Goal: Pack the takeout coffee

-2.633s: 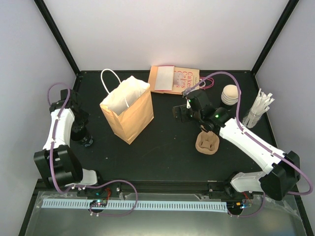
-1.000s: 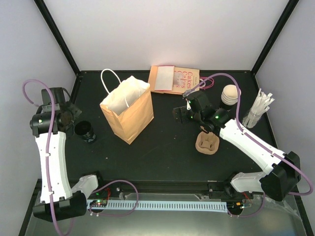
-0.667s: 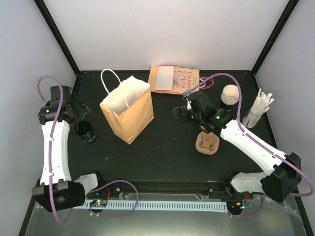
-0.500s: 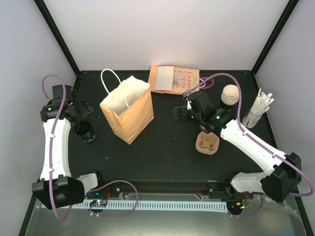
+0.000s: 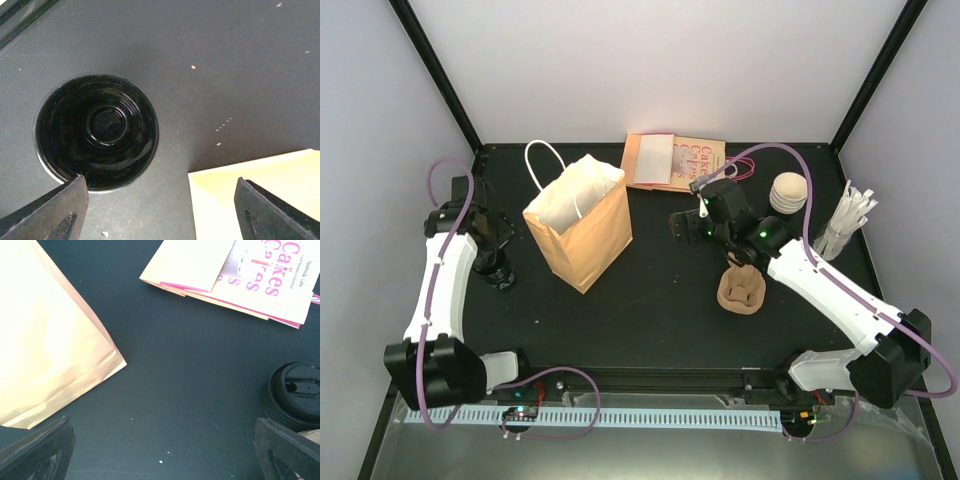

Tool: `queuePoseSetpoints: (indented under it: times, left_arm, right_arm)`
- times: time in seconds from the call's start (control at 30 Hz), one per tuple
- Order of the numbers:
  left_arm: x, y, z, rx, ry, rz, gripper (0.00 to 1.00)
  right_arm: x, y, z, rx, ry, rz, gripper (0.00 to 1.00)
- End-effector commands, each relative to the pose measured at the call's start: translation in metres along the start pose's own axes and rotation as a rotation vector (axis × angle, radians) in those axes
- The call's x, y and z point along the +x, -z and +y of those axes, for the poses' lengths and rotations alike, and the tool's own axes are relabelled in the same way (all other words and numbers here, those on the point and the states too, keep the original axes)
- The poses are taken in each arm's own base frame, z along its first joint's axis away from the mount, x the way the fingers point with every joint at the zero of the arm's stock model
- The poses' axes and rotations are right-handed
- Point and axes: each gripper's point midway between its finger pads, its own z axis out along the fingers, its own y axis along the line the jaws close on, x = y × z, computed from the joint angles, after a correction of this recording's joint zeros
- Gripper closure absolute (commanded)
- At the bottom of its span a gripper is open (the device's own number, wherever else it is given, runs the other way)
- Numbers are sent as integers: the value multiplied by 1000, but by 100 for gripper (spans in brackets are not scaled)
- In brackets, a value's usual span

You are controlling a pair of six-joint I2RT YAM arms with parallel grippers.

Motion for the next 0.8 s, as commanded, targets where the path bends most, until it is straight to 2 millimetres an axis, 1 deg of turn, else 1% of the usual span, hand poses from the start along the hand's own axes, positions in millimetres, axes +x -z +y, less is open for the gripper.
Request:
queuePoseSetpoints:
  times: [0.0,0.03,0.13,0.27,0.47,0.67,0.77]
  left_arm:
    - [-16,-10,0,-78,37,-20,21]
    - [-16,-17,2,-107,33,-3,27]
    - [-17,-26,2,-131,27,11,42]
    - [-18,-33,-3,-109,33,10,54]
    - [-21,-46,-6,-135,27,41,54]
    - [-18,-53,-4,-145,41,49,52]
    - [-17,-59,-4,-147,37,60,54]
  right_arm:
    - [-10,5,-2,17,5,-14,0]
    - [-10,5,-2,19,5,-12,0]
    - [-9,4,-3,25,5,1,0]
    - [-9,1,-3,32,3,19,0]
    - [-10,4,-4,38,-3,18,0]
    - [-12,4,-6,55,-3,26,0]
    - [-12,3,-6,55,-6,27,0]
